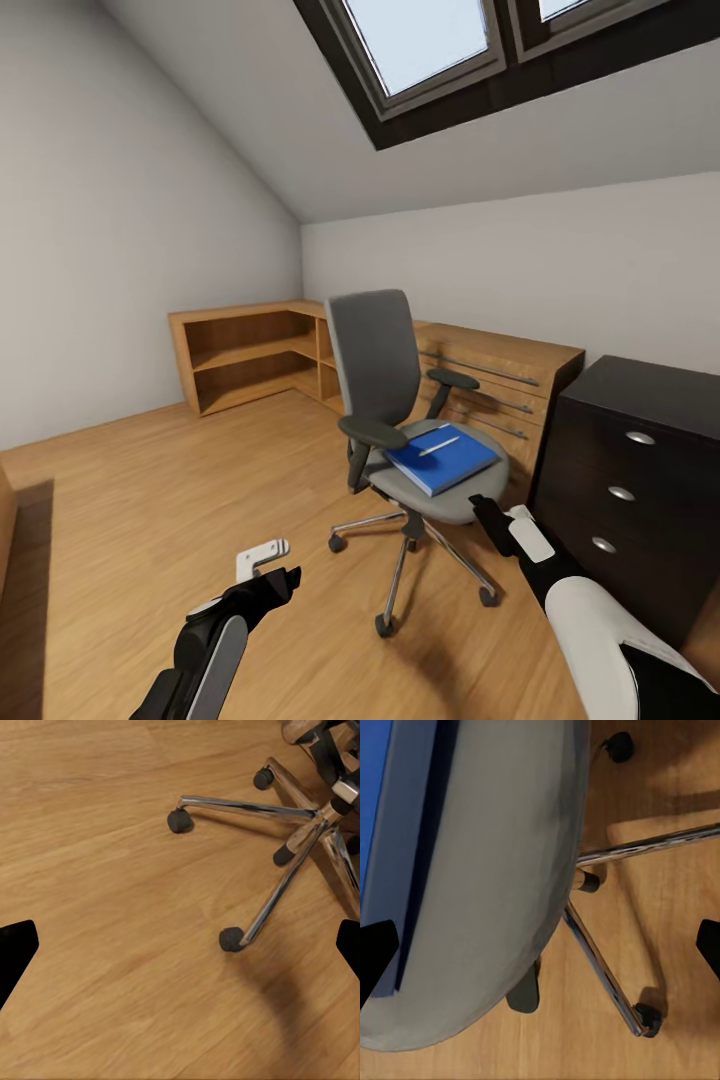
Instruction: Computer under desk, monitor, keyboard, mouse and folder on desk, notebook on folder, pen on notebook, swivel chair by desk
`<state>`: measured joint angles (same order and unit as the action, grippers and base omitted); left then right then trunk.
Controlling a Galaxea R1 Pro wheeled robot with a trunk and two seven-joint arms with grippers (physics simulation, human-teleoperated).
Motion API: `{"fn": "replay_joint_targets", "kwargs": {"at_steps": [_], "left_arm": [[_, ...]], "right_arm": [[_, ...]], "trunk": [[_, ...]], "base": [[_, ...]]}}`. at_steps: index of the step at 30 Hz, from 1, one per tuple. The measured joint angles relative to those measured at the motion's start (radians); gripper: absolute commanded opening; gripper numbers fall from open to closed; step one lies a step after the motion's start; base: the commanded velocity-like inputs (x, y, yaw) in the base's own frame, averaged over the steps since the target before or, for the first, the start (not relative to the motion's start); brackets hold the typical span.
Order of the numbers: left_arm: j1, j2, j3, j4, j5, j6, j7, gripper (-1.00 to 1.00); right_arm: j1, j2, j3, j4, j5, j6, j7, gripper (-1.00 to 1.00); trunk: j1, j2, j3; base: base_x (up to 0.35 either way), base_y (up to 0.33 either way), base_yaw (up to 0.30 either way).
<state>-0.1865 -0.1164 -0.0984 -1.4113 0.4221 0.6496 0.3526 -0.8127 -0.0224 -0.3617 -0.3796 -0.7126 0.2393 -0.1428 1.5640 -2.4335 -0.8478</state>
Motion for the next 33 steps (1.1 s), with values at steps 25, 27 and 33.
{"fn": "replay_joint_targets", "kwargs": {"at_steps": [25,27,33], "left_arm": [[0.0,-0.002,-0.004,0.0,0.0,0.002,-0.002,1.0],[0.0,-0.002,-0.004,0.0,0.0,0.002,-0.002,1.0],[0.0,-0.002,-0.004,0.0,0.0,0.002,-0.002,1.0]], "right_arm": [[0.0,-0.018,-0.003,0.002,0.0,0.0,-0.005,1.0],[0.0,-0.018,-0.003,0.002,0.0,0.0,-0.005,1.0],[0.0,-0.024,-0.003,0.002,0.001,0.001,-0.006,1.0]], "trunk": [[0.0,0.0,0.0],[0.0,0.0,0.0],[0.0,0.0,0.0]], "base": [[0.088,-0.009,0.0],[0.0,0.0,0.0],[0.0,0.0,0.0]]}}
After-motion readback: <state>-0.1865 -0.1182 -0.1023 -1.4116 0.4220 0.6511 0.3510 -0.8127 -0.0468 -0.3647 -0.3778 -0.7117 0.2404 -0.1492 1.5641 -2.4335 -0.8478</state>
